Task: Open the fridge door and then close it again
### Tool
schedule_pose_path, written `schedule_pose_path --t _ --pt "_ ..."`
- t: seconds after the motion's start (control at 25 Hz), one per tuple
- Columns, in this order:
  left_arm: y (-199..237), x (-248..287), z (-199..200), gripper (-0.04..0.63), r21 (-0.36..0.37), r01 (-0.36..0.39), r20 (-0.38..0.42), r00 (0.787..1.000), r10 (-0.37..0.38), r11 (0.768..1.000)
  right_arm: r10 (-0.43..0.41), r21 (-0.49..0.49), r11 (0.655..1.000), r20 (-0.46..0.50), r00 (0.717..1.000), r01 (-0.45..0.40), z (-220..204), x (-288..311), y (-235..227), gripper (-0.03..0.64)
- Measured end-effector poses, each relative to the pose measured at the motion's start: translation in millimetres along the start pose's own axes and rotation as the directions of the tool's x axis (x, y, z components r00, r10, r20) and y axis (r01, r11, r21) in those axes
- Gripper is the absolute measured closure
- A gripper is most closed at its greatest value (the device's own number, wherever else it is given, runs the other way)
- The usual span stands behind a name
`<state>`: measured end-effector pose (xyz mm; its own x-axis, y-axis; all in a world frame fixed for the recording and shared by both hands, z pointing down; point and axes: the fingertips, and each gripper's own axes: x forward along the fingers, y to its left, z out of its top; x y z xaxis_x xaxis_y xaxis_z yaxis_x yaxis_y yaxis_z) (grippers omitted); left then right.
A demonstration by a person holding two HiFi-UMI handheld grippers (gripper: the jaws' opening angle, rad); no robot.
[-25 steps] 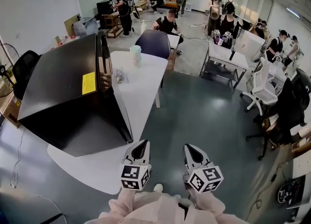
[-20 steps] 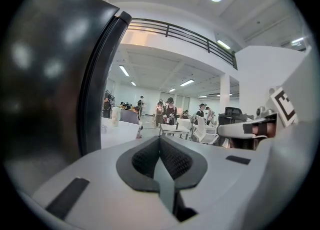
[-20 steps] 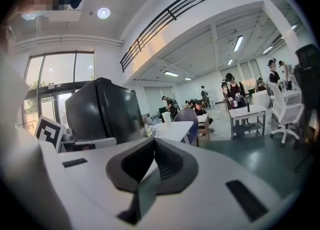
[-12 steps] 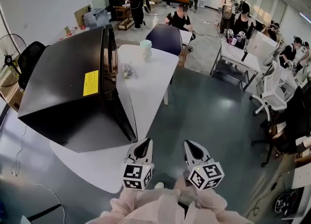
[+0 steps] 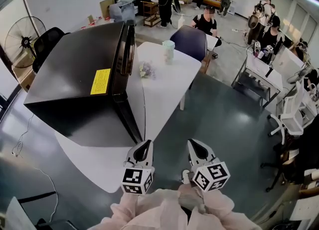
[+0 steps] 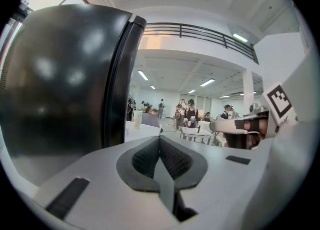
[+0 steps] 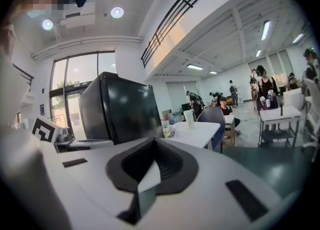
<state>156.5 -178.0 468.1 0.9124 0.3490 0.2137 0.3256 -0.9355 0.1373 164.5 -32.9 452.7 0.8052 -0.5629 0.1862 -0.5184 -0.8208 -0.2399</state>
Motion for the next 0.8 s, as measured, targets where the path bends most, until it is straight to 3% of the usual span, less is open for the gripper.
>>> schedule_pose_path --t 0.2,0.44,0.64,0.8 --pt "15.9 9.8 2.4 0.584 -0.048 -0.132 0.017 0.991 0.133 0.99 0.108 -0.061 0.992 -0.022 0.994 -0.109 20.3 34.9 -14.3 0.604" --pt "25.9 26.9 6.9 0.584 -0.072 -0.256 0.028 0.966 0.259 0.964 0.239 -0.122 0.962 -0.062 0.969 -0.245 32.7 74.8 -26.0 0.604" --pt "27.8 31.5 10.9 0.584 -0.087 -0.349 0.031 0.935 0.353 0.933 0.354 -0.152 0.919 -0.09 0.931 -0.364 41.1 101.8 -28.7 0.604" --pt "26.2 29.6 15.9 0.584 -0.098 -0.422 0.046 0.903 0.427 0.901 0.455 -0.209 0.861 -0.091 0.886 -0.464 58.4 123.3 -23.6 0.604"
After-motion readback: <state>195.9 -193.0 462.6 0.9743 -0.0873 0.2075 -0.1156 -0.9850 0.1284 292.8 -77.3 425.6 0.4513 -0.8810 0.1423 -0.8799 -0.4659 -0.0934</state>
